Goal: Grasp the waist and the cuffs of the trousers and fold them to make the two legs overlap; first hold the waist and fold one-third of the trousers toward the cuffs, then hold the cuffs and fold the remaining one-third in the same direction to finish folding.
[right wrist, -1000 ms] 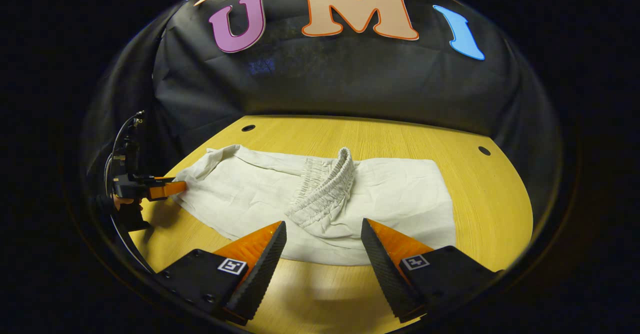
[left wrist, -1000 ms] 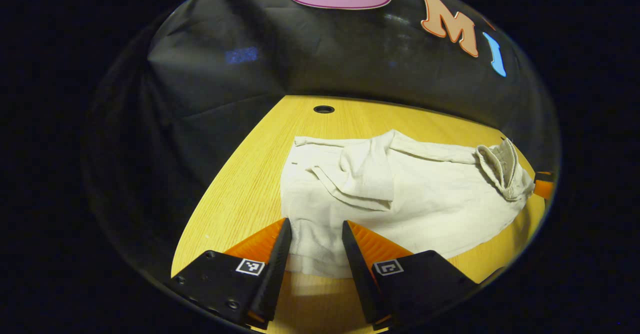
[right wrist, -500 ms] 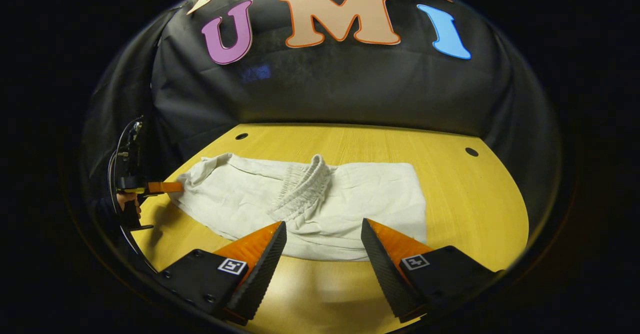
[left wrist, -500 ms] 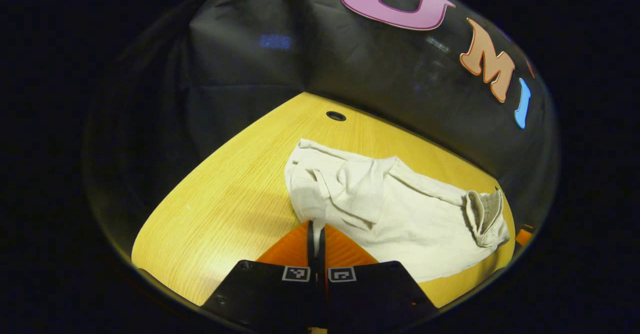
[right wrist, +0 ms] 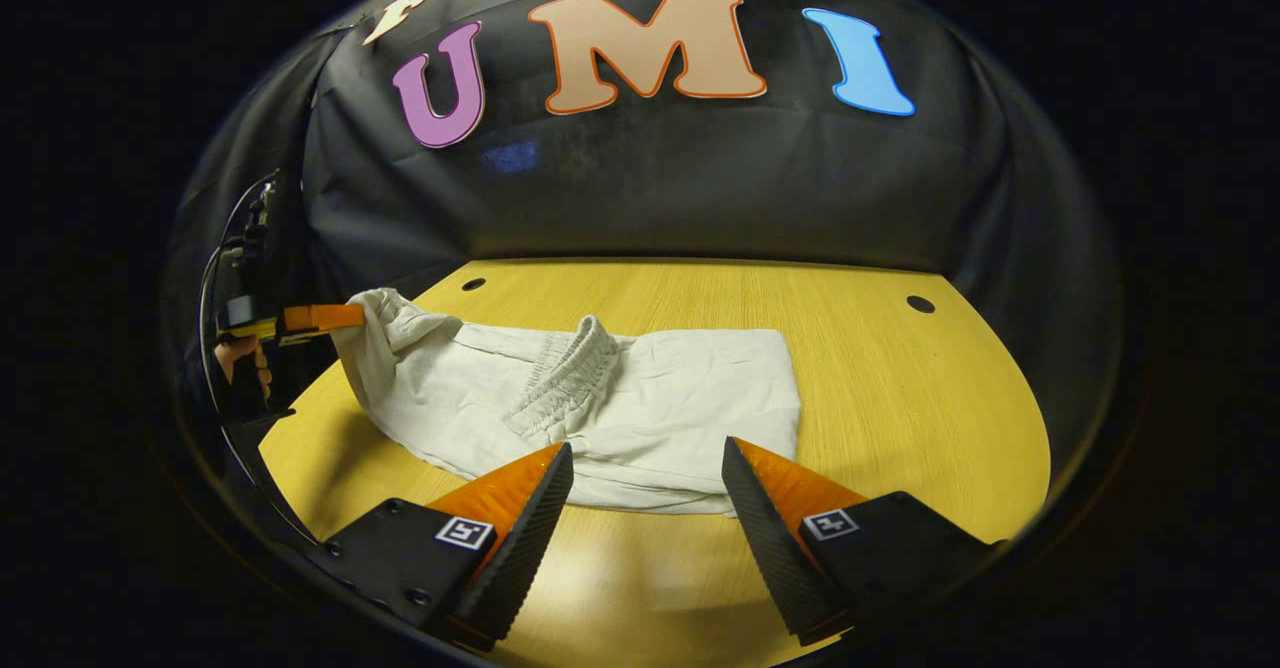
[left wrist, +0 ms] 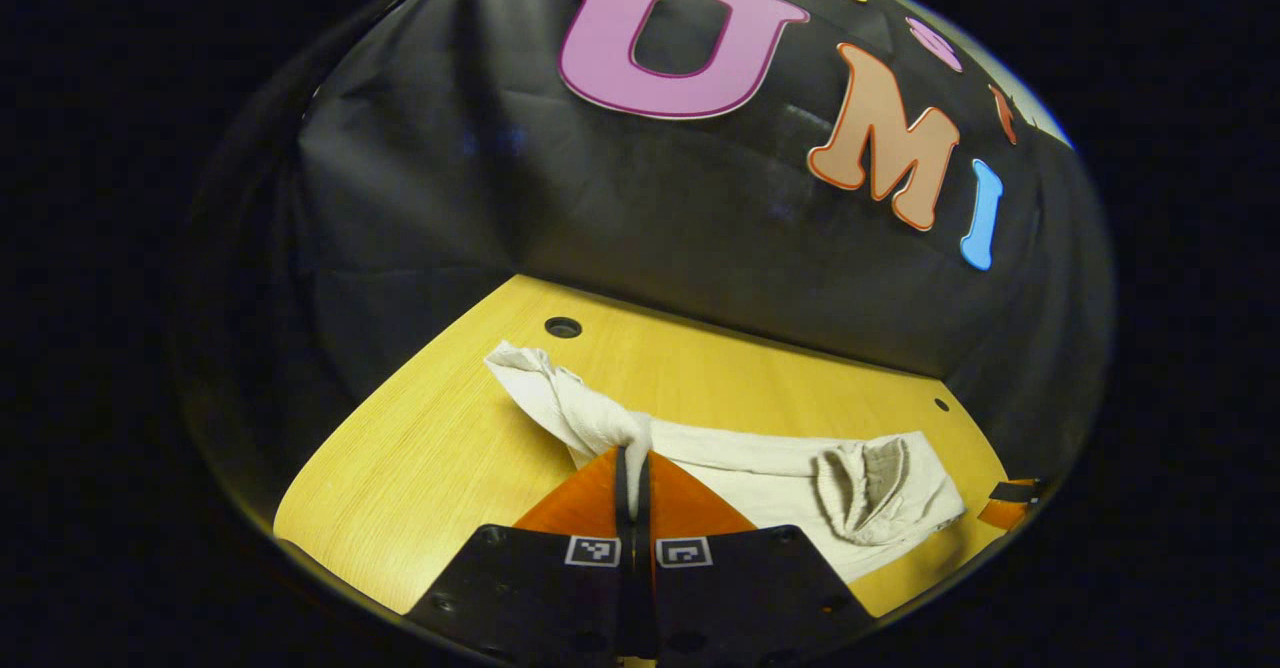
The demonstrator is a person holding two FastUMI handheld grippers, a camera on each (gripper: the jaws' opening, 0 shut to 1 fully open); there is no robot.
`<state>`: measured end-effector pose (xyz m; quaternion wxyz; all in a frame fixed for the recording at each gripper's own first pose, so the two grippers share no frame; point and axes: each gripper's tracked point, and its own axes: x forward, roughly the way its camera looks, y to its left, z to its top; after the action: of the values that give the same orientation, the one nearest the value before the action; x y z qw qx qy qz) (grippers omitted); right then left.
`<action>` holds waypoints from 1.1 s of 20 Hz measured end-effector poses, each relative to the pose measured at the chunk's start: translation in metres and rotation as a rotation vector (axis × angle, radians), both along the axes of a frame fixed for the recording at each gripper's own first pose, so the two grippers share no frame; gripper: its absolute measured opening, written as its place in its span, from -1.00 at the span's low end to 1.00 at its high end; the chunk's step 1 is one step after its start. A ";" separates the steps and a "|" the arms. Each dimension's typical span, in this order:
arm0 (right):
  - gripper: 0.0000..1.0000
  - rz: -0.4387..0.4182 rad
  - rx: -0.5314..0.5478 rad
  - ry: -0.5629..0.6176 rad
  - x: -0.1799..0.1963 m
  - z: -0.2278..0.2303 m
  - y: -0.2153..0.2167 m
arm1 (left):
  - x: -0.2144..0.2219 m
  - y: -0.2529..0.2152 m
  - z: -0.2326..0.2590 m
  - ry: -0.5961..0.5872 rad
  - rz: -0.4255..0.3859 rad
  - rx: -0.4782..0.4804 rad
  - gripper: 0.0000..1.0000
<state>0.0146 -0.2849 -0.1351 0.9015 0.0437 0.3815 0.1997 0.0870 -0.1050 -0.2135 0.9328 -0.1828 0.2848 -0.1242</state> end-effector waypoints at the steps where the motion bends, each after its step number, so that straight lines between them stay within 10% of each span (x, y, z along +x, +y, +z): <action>1: 0.92 -0.007 0.006 -0.001 -0.001 0.000 -0.005 | 0.004 -0.009 0.009 -0.012 -0.007 -0.007 -1.00; 22: 0.92 -0.176 0.039 -0.005 -0.018 0.006 -0.133 | 0.015 -0.239 0.112 -0.186 -0.290 -0.094 -1.00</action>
<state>-0.0037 -0.4181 -0.1287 0.9154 0.0942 0.3699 0.1275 0.1019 -0.3440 -0.1012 0.9177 -0.1711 0.2147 -0.2872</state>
